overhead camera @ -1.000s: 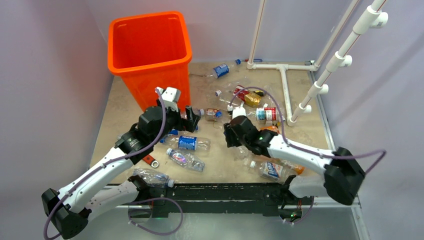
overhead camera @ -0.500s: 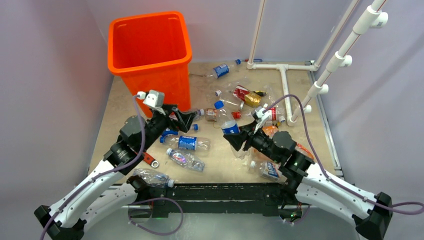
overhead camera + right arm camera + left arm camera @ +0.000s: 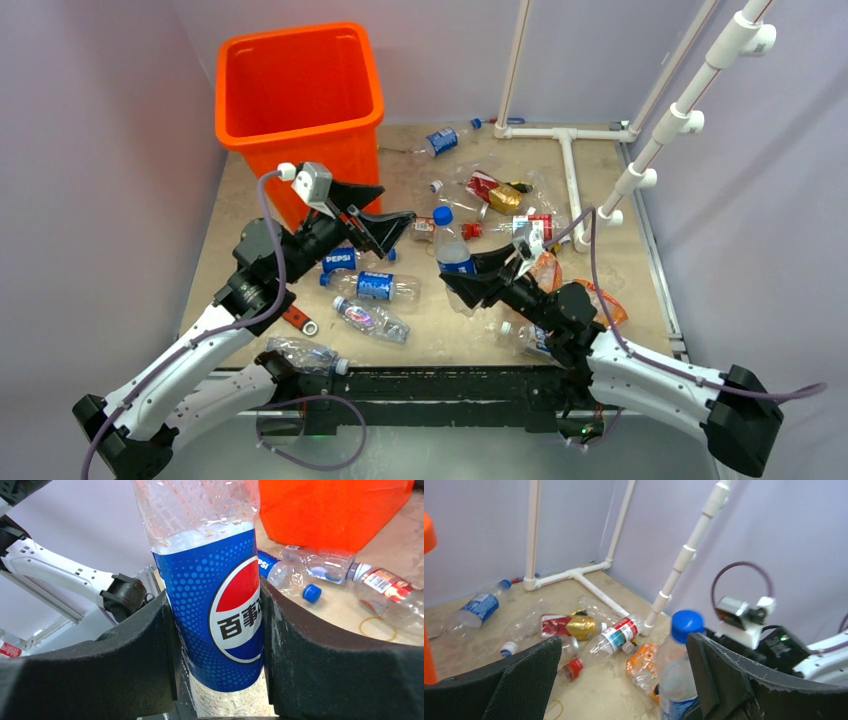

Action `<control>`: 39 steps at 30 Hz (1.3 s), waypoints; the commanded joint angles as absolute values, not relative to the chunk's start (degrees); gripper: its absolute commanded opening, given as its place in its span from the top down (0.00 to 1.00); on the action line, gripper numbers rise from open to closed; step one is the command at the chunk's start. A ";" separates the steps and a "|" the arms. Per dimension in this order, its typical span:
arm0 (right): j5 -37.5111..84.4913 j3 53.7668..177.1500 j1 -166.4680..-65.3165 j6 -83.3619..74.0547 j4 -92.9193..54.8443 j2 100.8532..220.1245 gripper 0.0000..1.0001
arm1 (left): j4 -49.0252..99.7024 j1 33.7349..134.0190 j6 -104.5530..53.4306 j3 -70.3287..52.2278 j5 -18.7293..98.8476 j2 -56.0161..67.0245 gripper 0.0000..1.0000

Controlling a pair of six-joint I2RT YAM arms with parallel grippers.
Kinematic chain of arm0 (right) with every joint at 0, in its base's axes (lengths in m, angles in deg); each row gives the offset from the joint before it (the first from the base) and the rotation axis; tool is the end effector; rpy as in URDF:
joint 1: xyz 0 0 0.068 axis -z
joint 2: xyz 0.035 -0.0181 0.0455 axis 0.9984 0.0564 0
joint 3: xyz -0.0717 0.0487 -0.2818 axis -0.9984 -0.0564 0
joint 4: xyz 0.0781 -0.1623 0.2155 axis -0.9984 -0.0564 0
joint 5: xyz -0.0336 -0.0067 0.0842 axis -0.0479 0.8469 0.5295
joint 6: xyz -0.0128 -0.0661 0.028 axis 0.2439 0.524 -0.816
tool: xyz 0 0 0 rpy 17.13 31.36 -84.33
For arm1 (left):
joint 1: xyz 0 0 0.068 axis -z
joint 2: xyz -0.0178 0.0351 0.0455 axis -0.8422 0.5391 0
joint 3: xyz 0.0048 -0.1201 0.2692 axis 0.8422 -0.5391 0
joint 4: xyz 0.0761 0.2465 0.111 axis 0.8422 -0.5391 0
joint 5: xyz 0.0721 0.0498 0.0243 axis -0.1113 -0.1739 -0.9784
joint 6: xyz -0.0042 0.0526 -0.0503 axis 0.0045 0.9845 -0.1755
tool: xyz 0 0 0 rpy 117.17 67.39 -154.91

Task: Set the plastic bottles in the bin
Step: Pick up the plastic bottle at the center of the board.

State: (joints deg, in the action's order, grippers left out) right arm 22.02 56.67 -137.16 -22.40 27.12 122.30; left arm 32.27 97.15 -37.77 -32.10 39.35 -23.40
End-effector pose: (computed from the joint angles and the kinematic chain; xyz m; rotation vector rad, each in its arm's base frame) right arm 0.1234 0.1594 0.2907 -0.3933 1.2645 1.1936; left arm 0.1613 -0.1446 0.4205 0.3158 1.4100 -1.0116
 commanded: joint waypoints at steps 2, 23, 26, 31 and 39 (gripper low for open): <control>21.01 52.86 -138.23 -25.69 47.06 125.75 1.00 | 42.53 96.92 -37.27 -32.45 49.66 -24.28 0.06; 8.68 58.60 -148.62 -16.05 46.02 134.07 1.00 | 42.37 96.85 -40.01 -29.75 60.66 -17.08 0.23; 7.60 58.67 -148.80 -15.90 45.81 134.57 1.00 | 43.58 96.87 -40.92 -29.83 62.66 -17.01 0.23; 7.12 60.56 -150.58 -13.48 43.72 136.48 1.00 | 44.74 96.95 -42.03 -29.83 64.32 -15.76 0.42; 5.01 59.52 -152.31 -11.83 44.25 137.67 1.00 | 46.40 96.96 -43.63 -30.67 65.37 -15.45 0.57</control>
State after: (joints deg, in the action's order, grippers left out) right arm 6.26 58.15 -151.52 -14.31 42.46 137.23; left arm 43.14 96.86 -42.28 -31.81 63.50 -15.34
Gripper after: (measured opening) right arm 0.513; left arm 0.400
